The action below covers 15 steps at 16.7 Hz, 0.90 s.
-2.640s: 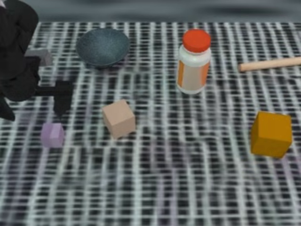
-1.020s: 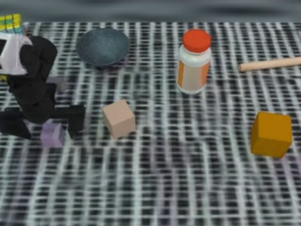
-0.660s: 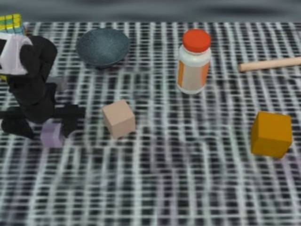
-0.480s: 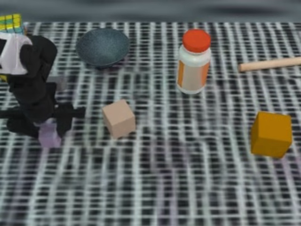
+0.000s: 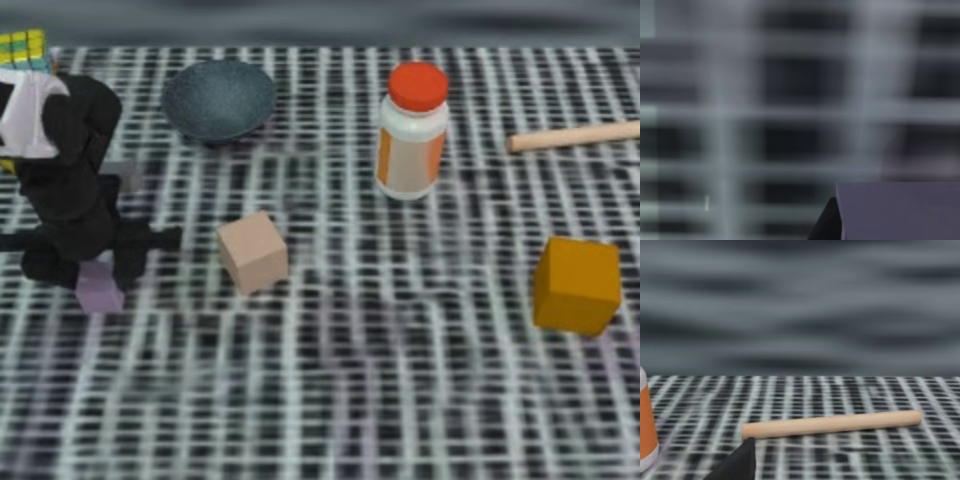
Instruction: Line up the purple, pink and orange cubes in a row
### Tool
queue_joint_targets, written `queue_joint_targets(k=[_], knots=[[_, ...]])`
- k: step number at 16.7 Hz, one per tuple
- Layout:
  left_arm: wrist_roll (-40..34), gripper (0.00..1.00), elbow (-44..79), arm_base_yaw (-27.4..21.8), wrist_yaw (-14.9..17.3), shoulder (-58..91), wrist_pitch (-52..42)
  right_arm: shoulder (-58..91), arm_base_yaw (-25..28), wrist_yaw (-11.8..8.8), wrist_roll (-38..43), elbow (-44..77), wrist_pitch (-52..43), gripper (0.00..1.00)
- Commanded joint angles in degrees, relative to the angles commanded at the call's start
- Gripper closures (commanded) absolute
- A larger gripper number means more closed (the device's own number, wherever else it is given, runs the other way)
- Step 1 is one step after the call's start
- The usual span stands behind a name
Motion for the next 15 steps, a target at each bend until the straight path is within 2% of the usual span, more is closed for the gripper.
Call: queue_joint_targets(k=[4,11,15], knots=[[0.2,1.0,1.5,0.1,-0.3,-2.6,-2.0,0.0,0.0,0.0,0.0,0.0,0.0,0.0],[0.0,1.0,8.4,1.1,-0.4,-8.3,-14.8,0.0,0.0,0.0,0.0,0.0,0.0,0.0],[0.1,1.0,8.5,0.9,-0.4,-8.5,-15.2,0.0,0.0,0.0,0.0,0.0,0.0,0.0]])
